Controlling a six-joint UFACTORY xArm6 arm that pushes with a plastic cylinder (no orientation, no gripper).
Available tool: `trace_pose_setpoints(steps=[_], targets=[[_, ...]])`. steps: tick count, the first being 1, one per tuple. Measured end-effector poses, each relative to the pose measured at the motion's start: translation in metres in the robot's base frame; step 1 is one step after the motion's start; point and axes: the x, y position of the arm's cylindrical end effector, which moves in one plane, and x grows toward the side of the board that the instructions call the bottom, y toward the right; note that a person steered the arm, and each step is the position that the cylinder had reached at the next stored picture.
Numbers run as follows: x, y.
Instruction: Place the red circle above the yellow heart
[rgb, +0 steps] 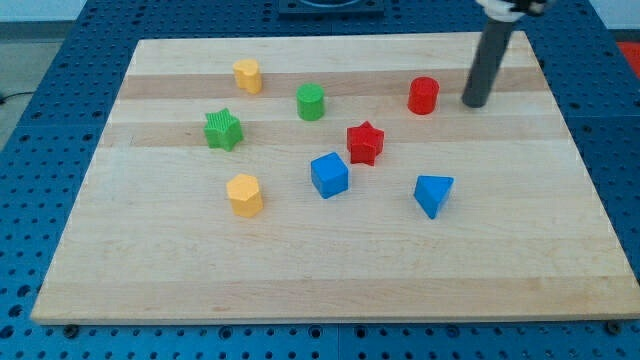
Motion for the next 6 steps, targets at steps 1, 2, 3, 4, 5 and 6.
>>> trace_pose_setpoints(steps=[1, 2, 3, 4, 5, 6], targets=[[0.0, -0.001], [0.0, -0.003], [0.0, -0.006], [0.001, -0.006], [0.001, -0.033], [0.001, -0.088]])
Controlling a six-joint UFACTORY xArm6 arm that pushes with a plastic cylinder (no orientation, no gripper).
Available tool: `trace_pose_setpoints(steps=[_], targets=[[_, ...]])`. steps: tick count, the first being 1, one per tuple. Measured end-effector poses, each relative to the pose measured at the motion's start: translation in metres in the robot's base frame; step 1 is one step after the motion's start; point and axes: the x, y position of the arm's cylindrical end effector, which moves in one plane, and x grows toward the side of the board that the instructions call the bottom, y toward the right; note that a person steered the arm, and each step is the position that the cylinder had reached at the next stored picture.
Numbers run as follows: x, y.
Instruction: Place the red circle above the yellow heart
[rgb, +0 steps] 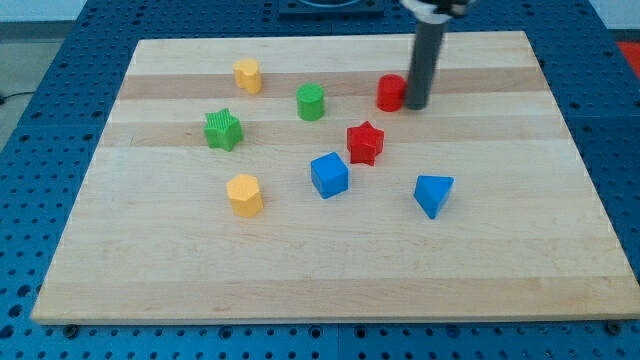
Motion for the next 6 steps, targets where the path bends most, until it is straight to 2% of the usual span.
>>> trace_pose_setpoints(steps=[1, 6], targets=[[-0.005, -0.027], [-0.018, -0.027]])
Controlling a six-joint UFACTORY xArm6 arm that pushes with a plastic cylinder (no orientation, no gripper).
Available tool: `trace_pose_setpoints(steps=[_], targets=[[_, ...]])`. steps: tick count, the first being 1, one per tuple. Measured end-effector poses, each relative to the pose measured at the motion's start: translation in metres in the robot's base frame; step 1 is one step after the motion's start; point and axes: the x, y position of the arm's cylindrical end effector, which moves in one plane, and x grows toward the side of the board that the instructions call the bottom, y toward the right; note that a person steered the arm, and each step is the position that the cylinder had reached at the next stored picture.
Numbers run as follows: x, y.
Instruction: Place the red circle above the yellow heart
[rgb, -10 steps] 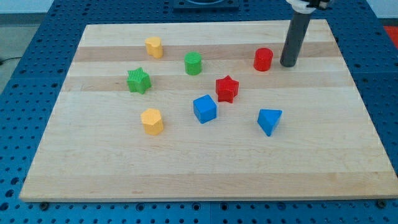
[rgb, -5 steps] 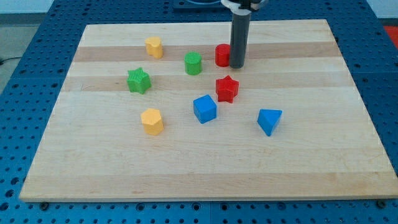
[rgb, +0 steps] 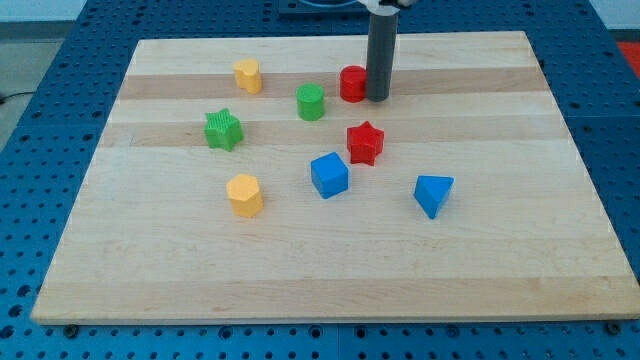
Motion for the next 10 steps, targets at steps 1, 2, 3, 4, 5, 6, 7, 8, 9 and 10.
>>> trace_pose_setpoints(steps=[1, 2, 3, 4, 5, 6, 7, 8, 9, 10], targets=[[-0.001, -0.008], [-0.012, -0.022], [-0.027, -0.047], [-0.041, -0.093], [-0.051, -0.131], [-0.071, -0.109], [-0.103, -0.116], [-0.097, -0.187], [-0.065, -0.232], [-0.056, -0.247]])
